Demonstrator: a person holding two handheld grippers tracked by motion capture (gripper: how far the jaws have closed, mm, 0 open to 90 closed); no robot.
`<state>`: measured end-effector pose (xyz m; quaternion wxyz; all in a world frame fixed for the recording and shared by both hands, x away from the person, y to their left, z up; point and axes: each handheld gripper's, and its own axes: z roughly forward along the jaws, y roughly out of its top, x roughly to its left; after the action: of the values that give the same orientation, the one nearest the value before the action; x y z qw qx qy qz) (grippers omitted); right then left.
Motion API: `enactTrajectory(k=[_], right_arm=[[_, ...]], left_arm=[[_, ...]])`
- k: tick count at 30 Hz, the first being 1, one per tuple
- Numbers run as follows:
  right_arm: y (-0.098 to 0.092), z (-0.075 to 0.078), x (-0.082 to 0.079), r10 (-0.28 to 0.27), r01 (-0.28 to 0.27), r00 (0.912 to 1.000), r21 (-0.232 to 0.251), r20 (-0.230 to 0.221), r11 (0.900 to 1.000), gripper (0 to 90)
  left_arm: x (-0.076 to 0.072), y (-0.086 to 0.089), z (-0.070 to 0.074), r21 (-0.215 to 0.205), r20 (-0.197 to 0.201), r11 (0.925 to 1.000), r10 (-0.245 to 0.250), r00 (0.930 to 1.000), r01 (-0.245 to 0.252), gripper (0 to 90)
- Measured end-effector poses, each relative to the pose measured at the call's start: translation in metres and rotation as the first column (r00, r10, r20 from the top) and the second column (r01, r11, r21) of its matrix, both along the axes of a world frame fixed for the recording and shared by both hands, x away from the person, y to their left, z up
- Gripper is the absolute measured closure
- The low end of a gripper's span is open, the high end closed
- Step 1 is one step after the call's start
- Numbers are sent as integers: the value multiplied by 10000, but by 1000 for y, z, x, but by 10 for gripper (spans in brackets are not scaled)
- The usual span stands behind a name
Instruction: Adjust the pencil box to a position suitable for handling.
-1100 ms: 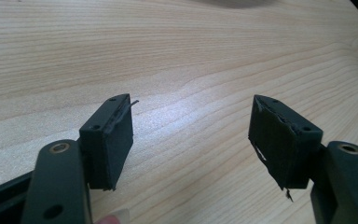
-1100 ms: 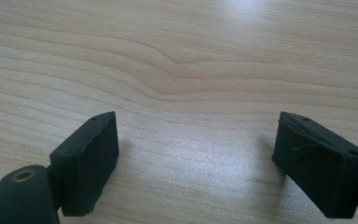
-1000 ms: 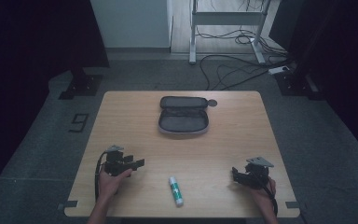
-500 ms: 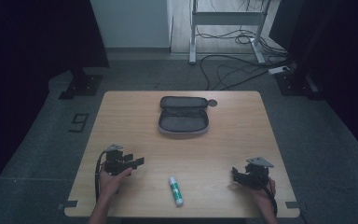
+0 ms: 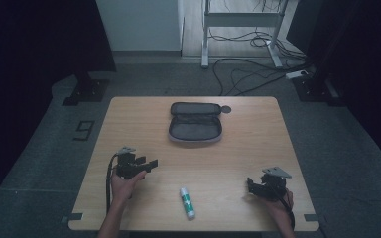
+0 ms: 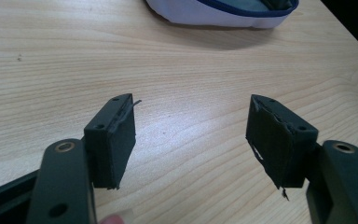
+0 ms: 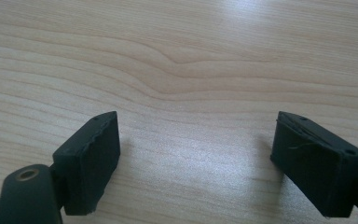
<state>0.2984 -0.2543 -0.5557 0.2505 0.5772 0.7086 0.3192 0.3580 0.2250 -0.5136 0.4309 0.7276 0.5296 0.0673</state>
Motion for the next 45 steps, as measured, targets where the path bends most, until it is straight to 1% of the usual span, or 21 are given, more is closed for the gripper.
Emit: enactTrajectory(k=[5,7,8,12,14,15,18,21,26,27,28,29,32,33,34,36,39,41,42,44,45], right_arm=[[0,0,0,-1,1,10000,-1,1,10000,149],[0,0,0,-2,2,10000,-6,3,10000,150],[0,0,0,-6,6,10000,-6,5,10000,151],[0,0,0,-2,2,10000,-8,7,10000,151],[0,0,0,-30,30,10000,-7,5,10000,151],[0,0,1,-54,54,10000,-1,-11,10000,151],[0,0,1,-64,64,10000,-12,-12,10000,152],[0,0,1,-117,117,9999,-4,-1,9999,157],[0,0,1,-241,241,9997,-5,16,9997,163],[0,0,1,-265,265,9996,-5,18,9996,163],[0,0,1,-265,265,9996,-5,18,9996,163],[0,0,2,-285,285,9996,-12,22,9996,163],[0,0,2,-293,293,9996,-10,23,9996,163],[0,0,2,-294,294,9996,-8,23,9996,163],[0,0,2,-302,302,9995,-6,26,9995,166],[0,0,2,-300,300,9995,-14,30,9995,167],[0,0,2,-304,304,9995,-14,35,9995,170],[0,0,2,-288,288,9996,-14,42,9996,173],[0,0,2,-288,288,9996,-14,42,9996,173],[0,0,2,-293,293,9996,-11,44,9996,174],[0,0,1,-294,295,9996,-11,45,9996,175]], left_arm=[[2,-6,6,182,93,9998,-61,9999,60,327],[5,-9,7,132,92,9999,-9,10000,8,327],[7,-10,8,105,-18,9999,-47,10000,47,329],[12,-16,12,54,-53,9998,-192,9998,192,326],[16,-22,16,-25,-34,9997,-249,9997,249,326],[21,-26,19,83,-2,9996,-286,9996,286,325],[26,-30,23,35,10,9995,-320,9995,320,325],[39,-38,27,-52,20,9994,-330,9995,330,326],[48,-47,26,-34,94,9991,-413,9991,413,327],[54,-50,22,67,-94,9987,-497,9987,498,326],[54,-50,22,67,-94,9987,-497,9987,498,326],[62,-53,17,339,-244,9984,-455,9987,463,326],[68,-55,15,357,-326,9986,-389,9987,401,326],[70,-56,15,360,-325,9986,-365,9988,377,325],[73,-57,15,204,-303,9993,-296,9991,303,326],[74,-58,16,268,-331,9993,-240,9992,249,325],[79,-61,20,560,-248,9983,-124,9996,138,325],[82,-62,22,516,-128,9987,-12,9999,19,329],[82,-62,22,516,-128,9987,-12,9999,19,326],[90,-68,22,779,-244,9969,-45,9997,64,325],[93,-70,21,805,-184,9967,-27,9998,42,326]])
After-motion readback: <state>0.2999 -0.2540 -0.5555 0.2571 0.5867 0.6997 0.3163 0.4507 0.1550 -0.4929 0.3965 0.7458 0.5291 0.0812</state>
